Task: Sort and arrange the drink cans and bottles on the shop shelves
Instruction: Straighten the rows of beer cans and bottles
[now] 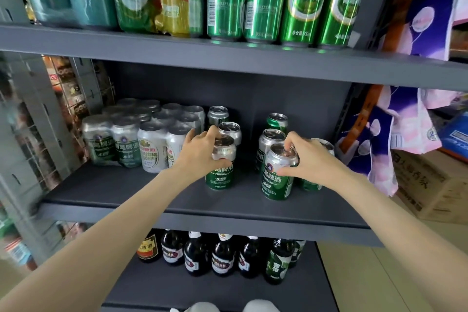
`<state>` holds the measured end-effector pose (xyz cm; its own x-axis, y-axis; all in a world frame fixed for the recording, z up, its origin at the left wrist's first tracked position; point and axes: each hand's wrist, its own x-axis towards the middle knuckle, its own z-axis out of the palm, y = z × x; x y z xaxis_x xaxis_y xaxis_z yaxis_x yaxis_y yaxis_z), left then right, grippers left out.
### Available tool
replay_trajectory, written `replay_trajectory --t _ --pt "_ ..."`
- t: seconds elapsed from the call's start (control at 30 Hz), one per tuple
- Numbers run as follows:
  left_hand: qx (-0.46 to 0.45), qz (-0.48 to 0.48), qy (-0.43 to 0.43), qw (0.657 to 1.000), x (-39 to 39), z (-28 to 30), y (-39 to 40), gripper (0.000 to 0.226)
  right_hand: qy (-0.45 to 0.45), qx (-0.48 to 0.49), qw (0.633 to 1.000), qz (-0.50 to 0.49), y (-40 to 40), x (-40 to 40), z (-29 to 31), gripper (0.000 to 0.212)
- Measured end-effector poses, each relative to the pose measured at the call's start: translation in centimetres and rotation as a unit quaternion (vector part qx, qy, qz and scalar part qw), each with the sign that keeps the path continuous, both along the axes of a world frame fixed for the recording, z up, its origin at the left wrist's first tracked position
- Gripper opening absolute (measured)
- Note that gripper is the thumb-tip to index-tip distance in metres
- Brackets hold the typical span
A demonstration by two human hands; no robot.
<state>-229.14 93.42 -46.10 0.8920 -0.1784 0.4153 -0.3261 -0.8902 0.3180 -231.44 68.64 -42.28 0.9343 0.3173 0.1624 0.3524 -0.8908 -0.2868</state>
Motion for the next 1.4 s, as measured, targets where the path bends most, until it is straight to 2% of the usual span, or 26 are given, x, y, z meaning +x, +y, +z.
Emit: replay_trajectory --t 0.1,0.2,0.3,0.4,0.5,0.57,0.83,0.9,1.03,1.2,1.33,1.4 --pt "0.085 0.031 -0.035 0.995 0.0 0.3 1.3 0.064 -0.020 -0.098 0.994 -0.036 0.1 -0.2 1.6 0.041" --pt "0.098 0.031 -0.050 0.993 -0.1 0.4 2.6 0.064 -0.069 -0.053 0.996 -0.003 1.9 0.4 3.0 0.039" --pt "0.098 0.048 -0.053 0.993 -1.0 0.5 3.1 0.061 -0.045 -0.046 0.994 0.089 5.5 2.7 2.8 0.059" --pt "0.099 0.048 -0.103 0.989 -1.9 -0.3 3.4 0.057 -0.020 -0.096 0.990 0.099 9.2 6.0 0.8 0.071" --pt "0.085 0.051 -0.102 0.990 -2.2 -0.6 4.0 0.055 -0.077 -0.112 0.989 0.064 11.3 8.7 -0.6 0.045" --pt "0.071 0.047 -0.099 0.991 -2.2 -0.6 4.3 0.053 -0.097 -0.092 0.989 0.056 12.0 9.8 -1.1 0.036" --pt "0.044 0.042 -0.101 0.993 -1.9 -1.3 4.4 0.053 -0.073 -0.012 0.996 0.055 13.8 12.1 -1.6 0.044" --pt "0.041 0.040 -0.102 0.993 -1.9 -1.3 4.4 0.054 -0.062 0.000 0.996 0.060 13.8 11.9 -1.5 0.049" --pt "0.026 0.022 -0.088 0.996 -1.8 -0.8 3.9 0.051 -0.024 0.019 0.996 0.085 12.1 10.5 -0.2 0.071" --pt "0.044 0.026 -0.021 0.998 -0.7 0.6 2.1 0.051 -0.004 0.016 0.997 0.076 7.1 7.3 2.6 0.054" --pt "0.122 0.051 -0.027 0.991 0.4 0.9 1.1 0.051 0.042 -0.048 0.998 -0.015 2.8 5.6 3.7 0.051" --pt "0.171 0.069 -0.047 0.982 0.8 0.7 1.1 0.055 0.086 -0.028 0.995 -0.043 2.2 5.7 3.8 0.051"
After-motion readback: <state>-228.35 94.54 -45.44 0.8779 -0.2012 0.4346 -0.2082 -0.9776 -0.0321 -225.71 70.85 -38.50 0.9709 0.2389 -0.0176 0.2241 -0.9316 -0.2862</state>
